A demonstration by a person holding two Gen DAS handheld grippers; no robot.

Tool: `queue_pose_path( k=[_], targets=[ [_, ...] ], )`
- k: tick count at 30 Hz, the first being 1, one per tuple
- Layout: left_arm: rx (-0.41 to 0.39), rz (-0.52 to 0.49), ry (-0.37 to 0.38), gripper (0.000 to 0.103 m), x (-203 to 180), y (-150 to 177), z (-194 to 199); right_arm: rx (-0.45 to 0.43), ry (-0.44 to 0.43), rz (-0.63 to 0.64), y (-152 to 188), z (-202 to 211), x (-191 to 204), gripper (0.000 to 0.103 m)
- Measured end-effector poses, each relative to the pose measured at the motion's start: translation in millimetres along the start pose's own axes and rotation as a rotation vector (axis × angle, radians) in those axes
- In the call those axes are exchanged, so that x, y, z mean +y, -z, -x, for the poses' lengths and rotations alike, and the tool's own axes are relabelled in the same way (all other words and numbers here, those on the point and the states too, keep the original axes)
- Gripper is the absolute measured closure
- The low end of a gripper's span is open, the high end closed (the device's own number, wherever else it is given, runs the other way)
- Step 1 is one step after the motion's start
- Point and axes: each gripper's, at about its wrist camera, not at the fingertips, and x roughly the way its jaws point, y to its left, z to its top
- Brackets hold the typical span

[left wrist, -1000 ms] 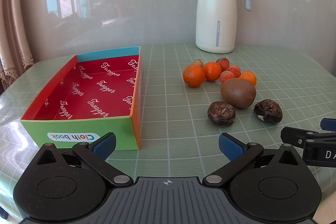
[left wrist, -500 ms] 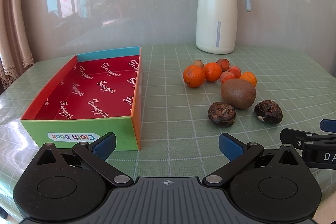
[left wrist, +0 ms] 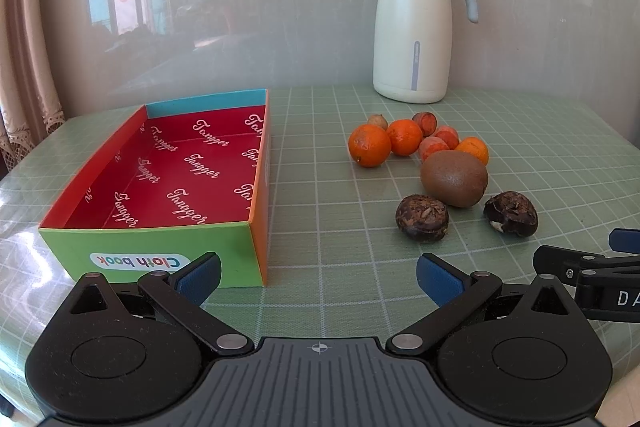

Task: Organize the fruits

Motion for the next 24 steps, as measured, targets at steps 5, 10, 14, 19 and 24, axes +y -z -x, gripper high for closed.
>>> queue_pose_path(
  k=[5, 10, 14, 19, 24],
  targets=[
    [-0.003, -0.003, 0.001, 0.000, -0.1, -0.4, 0.0, 0.001, 0.000, -0.002, -0.3, -0.2, -0.6, 0.000],
    [-0.003, -0.008, 0.006, 0.000, -1.1, -0.8, -0.1, 0.002, 0.000, -0.005, -0.9, -0.3, -1.3, 0.000],
    [-0.002, -0.007, 0.005, 0.000, -0.9, -0.9, -0.1, 0.003, 0.001, -0.005, -1.2, -0.1, -1.3, 0.000],
    [-0.003, -0.003, 0.008, 0.000, -0.6, -0.9, -0.4, 0.002, 0.002, -0.011, -1.4, 0.1, -2.5, 0.000],
    [-0.008, -0.011, 0.011, 0.000, -2.1, -0.1, 0.3, 0.001, 0.003, -0.010, -1.8, 0.3, -2.5, 0.000]
  ],
)
